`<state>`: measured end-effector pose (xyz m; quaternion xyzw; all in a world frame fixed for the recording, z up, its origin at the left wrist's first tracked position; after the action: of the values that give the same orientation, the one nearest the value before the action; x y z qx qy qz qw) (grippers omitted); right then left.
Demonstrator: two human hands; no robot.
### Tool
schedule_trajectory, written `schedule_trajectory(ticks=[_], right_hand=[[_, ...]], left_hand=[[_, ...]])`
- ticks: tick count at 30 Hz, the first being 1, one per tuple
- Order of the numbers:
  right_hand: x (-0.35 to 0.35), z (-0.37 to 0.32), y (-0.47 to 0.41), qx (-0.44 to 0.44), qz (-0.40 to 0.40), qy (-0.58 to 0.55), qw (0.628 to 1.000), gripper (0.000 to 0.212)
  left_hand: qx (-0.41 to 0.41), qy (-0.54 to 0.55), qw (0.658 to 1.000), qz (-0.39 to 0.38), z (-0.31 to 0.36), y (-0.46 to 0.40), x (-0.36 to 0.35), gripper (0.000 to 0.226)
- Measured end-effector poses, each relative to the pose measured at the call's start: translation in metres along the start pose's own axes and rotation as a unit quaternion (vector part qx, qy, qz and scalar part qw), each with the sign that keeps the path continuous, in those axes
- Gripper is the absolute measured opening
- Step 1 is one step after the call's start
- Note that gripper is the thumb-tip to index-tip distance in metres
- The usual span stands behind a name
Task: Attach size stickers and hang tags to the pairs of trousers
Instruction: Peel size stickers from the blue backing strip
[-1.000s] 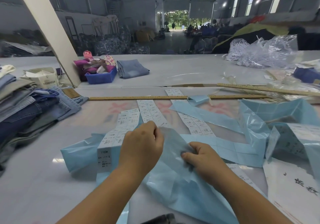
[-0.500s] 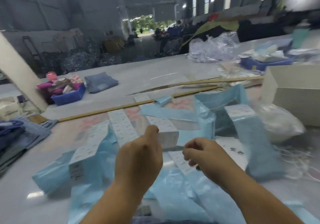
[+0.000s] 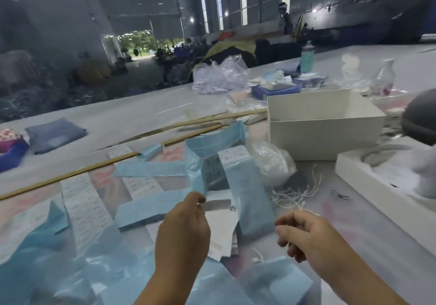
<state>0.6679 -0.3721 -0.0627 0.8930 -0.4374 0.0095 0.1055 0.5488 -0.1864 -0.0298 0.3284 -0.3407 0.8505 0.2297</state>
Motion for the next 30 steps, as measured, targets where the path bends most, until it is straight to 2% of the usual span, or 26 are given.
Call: schedule_trajectory(ticks=[3, 6, 12, 18, 25, 30], right_hand=[[-0.009, 0.007, -0.007, 0.002, -0.013, -0.007, 1.000, 0.005], [-0.023, 0.013, -0.013, 0.000, -0.036, -0.012, 0.999, 0.005], [-0.035, 0.024, -0.014, 0.000, -0.047, -0.029, 0.998, 0.007], [-0.038, 0.027, -0.011, 0.017, -0.046, -0.018, 0.999, 0.011], [-0.042, 0.030, -0.009, 0.020, -0.054, -0.001, 0.998, 0.012], [-0.043, 0.032, -0.008, 0.019, -0.057, 0.012, 0.998, 0.009]], left_hand=[[0.041, 0.019, 0.999, 0.008, -0.015, 0.001, -0.002, 0.024], [0.078, 0.071, 0.994, -0.019, -0.024, 0.006, -0.005, 0.029], [0.027, 0.045, 0.996, -0.069, -0.026, 0.022, -0.015, 0.043], [0.030, 0.016, 0.989, -0.141, -0.027, 0.039, -0.034, 0.054], [0.016, 0.015, 0.986, -0.166, -0.028, 0.047, -0.044, 0.066], [0.017, -0.017, 0.978, -0.205, -0.032, 0.051, -0.054, 0.067]])
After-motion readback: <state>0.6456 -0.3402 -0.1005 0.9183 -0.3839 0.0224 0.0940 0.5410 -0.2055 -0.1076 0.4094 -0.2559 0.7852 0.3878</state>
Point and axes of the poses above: each hand's wrist, its own y-axis away from the middle knuckle, its own x-axis out of the back of the hand, z = x × y, the point moved 3 cm from there along -y, towards the middle knuckle, and after that the axes turned 3 degrees about -z, right-handed, at the moved point
